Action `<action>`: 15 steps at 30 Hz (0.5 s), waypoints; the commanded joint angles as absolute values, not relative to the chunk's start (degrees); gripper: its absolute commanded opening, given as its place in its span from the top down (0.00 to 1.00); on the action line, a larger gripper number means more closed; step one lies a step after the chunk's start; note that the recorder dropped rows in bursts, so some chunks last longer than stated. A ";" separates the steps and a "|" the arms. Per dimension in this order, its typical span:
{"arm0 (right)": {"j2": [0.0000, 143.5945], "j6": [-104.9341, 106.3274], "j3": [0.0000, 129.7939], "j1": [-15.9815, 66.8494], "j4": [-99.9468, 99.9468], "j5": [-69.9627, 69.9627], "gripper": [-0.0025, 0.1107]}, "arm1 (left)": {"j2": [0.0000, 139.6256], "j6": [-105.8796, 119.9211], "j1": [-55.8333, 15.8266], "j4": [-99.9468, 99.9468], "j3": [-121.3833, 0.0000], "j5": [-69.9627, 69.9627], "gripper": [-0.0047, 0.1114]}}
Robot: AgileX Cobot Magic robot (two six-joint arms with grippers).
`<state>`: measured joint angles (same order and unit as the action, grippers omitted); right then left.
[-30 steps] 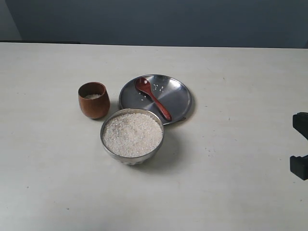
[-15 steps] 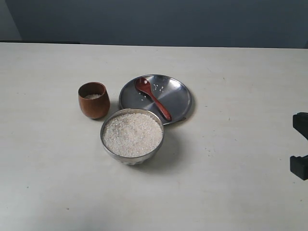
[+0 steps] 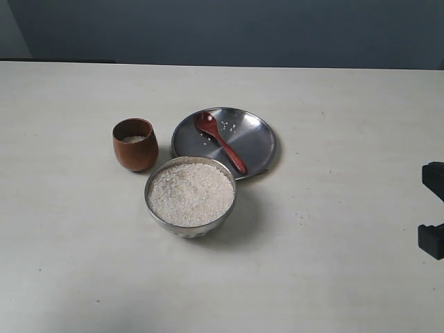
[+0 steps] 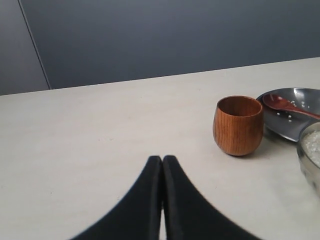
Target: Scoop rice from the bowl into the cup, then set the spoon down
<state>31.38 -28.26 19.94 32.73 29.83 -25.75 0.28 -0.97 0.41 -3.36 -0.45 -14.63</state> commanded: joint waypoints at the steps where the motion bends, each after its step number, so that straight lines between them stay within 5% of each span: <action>1: 30.99 -28.28 19.70 32.43 29.90 -25.53 0.98 | 0.00 -1.27 0.48 -1.57 0.00 -13.36 0.96; 15: 30.99 -28.28 19.70 32.43 29.90 -25.53 0.98 | 0.00 -0.34 0.48 0.00 0.00 -15.41 0.96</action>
